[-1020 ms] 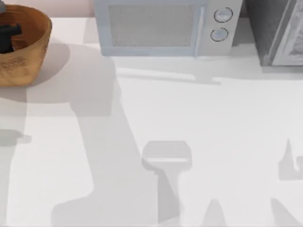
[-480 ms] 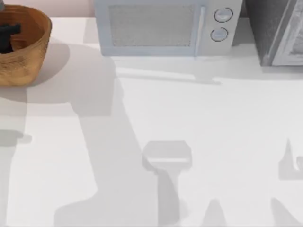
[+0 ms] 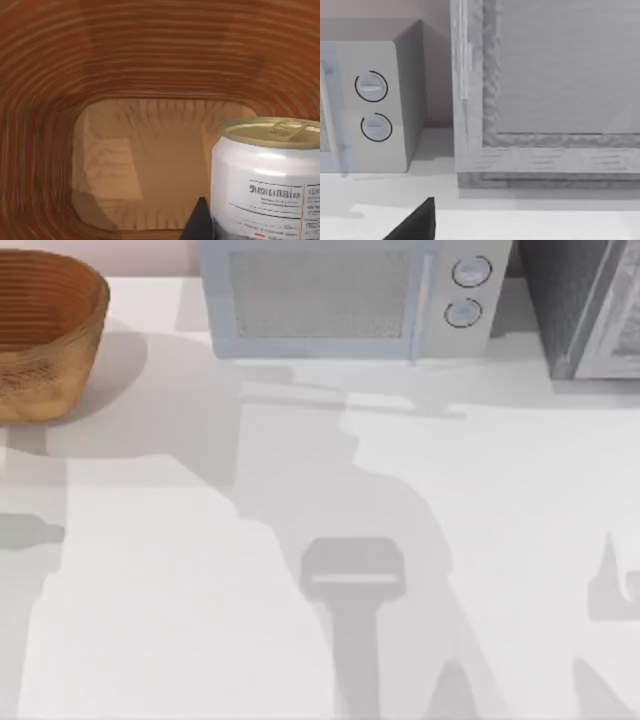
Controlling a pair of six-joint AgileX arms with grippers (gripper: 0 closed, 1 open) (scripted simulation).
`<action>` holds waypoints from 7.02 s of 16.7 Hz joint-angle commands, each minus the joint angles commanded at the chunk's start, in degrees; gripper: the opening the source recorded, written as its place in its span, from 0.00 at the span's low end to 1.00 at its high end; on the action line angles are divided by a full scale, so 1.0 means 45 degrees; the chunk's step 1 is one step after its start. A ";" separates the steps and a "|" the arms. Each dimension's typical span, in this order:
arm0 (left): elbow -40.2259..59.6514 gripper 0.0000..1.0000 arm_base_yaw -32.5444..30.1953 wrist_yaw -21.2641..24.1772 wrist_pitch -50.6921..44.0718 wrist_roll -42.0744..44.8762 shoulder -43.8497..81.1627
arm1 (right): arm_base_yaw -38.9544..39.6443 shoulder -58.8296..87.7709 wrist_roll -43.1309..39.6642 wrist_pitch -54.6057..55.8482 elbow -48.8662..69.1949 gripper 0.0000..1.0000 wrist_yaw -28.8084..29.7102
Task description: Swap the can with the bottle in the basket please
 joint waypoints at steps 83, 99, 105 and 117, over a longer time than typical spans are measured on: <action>-1.0405 0.68 -0.7667 1.2485 2.9433 -0.1222 0.5821 | 0.0000 0.0000 0.0000 0.0000 0.0000 1.00 0.0000; -1.0681 1.00 -0.7431 1.2176 2.9080 -0.1270 0.5434 | 0.0000 0.0000 0.0000 0.0000 0.0000 1.00 0.0000; -1.3073 1.00 -0.5947 0.9448 2.5938 -0.1329 0.1049 | 0.0000 0.0000 0.0000 0.0000 0.0000 1.00 0.0000; -2.0958 1.00 -0.2833 0.1229 1.6520 -0.1327 -1.8217 | 0.0000 0.0000 0.0000 0.0000 0.0000 1.00 0.0000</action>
